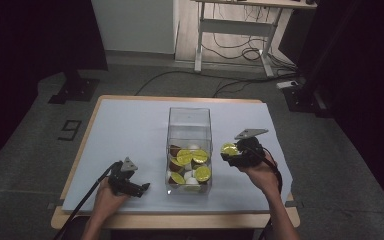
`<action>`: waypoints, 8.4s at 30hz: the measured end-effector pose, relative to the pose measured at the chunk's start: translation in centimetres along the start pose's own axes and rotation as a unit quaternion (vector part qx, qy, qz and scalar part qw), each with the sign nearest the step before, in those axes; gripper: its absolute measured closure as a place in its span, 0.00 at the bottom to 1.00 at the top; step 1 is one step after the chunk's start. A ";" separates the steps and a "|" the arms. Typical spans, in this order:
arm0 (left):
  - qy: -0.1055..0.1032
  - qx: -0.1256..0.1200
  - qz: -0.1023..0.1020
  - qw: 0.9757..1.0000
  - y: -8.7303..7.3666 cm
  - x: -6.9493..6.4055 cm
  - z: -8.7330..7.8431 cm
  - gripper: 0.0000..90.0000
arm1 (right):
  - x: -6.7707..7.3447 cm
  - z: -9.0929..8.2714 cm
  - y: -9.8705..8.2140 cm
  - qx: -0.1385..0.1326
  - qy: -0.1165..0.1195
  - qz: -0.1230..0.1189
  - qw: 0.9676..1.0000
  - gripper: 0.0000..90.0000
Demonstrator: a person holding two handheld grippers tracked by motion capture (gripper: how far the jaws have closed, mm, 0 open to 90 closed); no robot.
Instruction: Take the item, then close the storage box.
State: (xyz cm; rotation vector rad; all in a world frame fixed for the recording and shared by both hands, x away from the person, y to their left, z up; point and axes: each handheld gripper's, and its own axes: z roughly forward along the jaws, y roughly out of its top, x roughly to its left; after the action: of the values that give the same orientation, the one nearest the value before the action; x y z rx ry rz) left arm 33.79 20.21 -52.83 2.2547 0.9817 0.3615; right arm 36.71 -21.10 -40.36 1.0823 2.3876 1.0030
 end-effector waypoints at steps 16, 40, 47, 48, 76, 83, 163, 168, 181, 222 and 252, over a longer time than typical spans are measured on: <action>0.000 0.000 0.000 1.000 0.0 0.0 0.0 0.00 | -1.8 -0.6 -2.6 -0.002 -0.017 0.020 1.000 0.44; 0.000 0.000 0.000 1.000 0.0 0.0 0.0 0.00 | -1.4 2.1 -5.5 0.010 -0.031 0.001 0.999 0.44; 0.000 0.000 0.000 1.000 0.0 0.0 0.0 0.00 | -1.3 3.0 -6.1 0.023 -0.028 0.001 0.999 0.44; 0.001 0.000 0.000 1.000 0.0 0.0 0.0 0.00 | -1.3 3.2 -6.2 0.024 -0.028 0.000 0.999 0.44; 0.001 0.000 0.000 1.000 0.0 0.0 0.0 0.00 | -1.4 5.7 -7.9 0.071 -0.026 0.004 0.997 0.43; 0.001 0.000 0.000 1.000 0.0 0.0 0.0 0.00 | -1.5 5.8 -7.9 0.072 -0.013 0.010 0.997 0.32; 0.006 -0.001 0.000 1.000 0.0 -0.2 -0.1 0.00 | -1.3 4.6 -12.7 0.066 -0.039 0.054 0.996 0.00; 0.005 -0.003 0.005 1.000 0.1 -0.5 -0.2 0.01 | -1.4 4.3 -12.6 0.065 -0.042 0.051 0.996 0.00; -0.037 -0.042 0.011 0.998 0.9 -2.0 -1.9 0.00 | -0.8 2.8 -11.6 0.032 -0.052 0.048 0.997 0.00; -0.089 -0.093 0.067 0.989 3.4 -6.1 -3.4 0.12 | 4.8 1.8 -8.1 -0.030 0.059 -0.016 0.998 0.07; -0.071 -0.108 0.109 0.986 4.2 -6.8 -2.6 0.45 | 5.9 2.3 -6.8 -0.039 0.058 -0.036 0.997 0.29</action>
State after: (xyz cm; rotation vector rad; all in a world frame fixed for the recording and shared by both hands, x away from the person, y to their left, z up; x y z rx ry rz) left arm 30.16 14.26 -48.07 2.1592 0.5927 0.3757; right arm 30.52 -18.73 -46.90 0.9275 2.4369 1.1512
